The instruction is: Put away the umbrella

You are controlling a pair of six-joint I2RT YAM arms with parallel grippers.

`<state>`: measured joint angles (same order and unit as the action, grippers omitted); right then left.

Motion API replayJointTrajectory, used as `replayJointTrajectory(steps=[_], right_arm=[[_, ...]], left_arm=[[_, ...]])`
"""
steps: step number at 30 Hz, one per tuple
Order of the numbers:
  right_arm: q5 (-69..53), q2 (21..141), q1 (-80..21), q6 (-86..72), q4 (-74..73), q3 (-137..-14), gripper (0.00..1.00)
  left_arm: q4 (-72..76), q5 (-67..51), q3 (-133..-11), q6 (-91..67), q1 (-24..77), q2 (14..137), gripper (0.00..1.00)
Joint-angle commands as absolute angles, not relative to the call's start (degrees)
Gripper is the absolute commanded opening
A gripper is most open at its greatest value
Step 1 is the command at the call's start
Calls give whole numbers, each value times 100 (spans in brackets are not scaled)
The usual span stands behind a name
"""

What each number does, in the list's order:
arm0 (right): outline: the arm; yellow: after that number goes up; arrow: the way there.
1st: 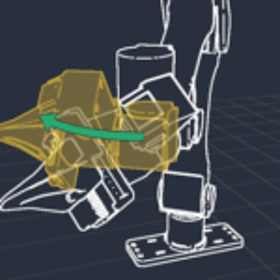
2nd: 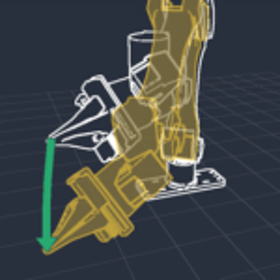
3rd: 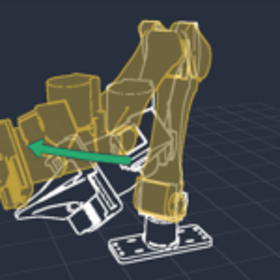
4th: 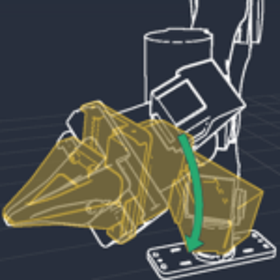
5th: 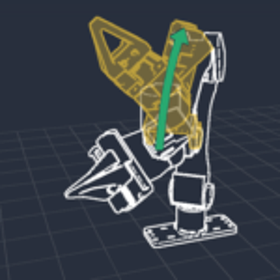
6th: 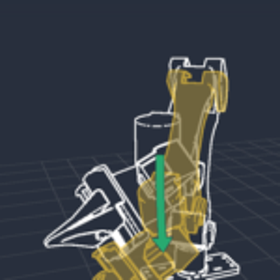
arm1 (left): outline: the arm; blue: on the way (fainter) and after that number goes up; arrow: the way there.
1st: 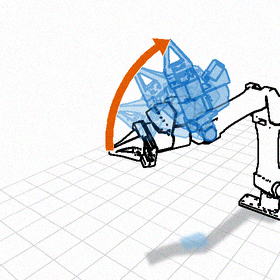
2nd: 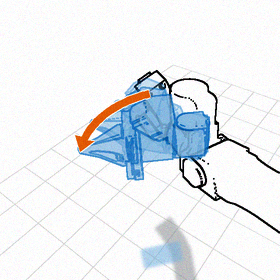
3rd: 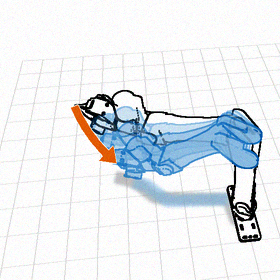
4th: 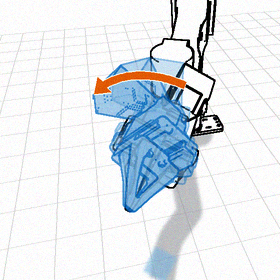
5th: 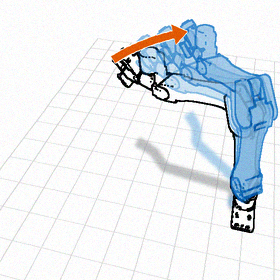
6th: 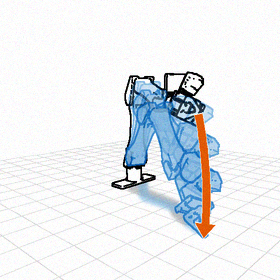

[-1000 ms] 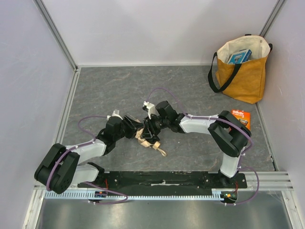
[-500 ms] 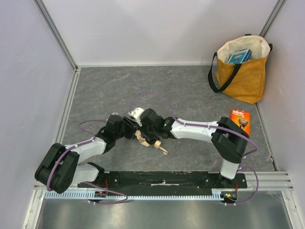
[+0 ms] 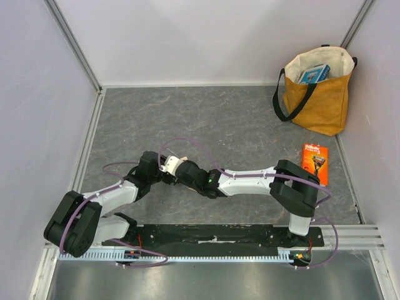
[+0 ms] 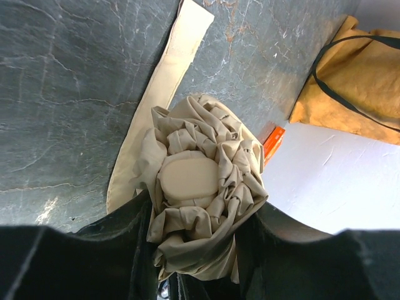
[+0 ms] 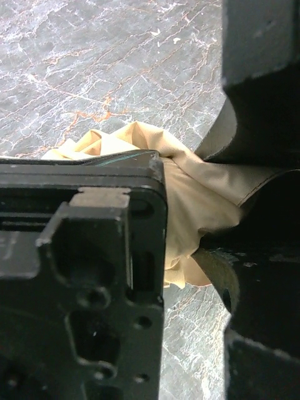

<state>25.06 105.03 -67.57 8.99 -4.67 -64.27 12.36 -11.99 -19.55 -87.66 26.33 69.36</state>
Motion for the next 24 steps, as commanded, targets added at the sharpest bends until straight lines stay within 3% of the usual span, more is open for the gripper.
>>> replayJointTrajectory(steps=[1,3,9,12,13,24], right_arm=[[2305,10406,-6583,1029,-79,-6267,13],[2075,10398,-6574,993,-44,-6240,0],[1277,10065,-6180,555,412,-5890,0],[530,9713,-5837,177,711,-5600,0],[284,9599,-5740,106,808,-5520,0],[-1652,9132,-5142,-729,1388,-5300,0]], left_arm=[[1459,-2013,-2311,-9001,2716,6776,2],[1415,-1952,-2277,-8912,2725,6706,2],[1652,-1784,-2224,-8184,2716,6548,4],[1801,-1583,-2049,-7858,2725,6460,58],[1958,-1504,-1891,-7753,2716,6425,89],[3752,-1845,-1564,-7409,2733,7242,93]])
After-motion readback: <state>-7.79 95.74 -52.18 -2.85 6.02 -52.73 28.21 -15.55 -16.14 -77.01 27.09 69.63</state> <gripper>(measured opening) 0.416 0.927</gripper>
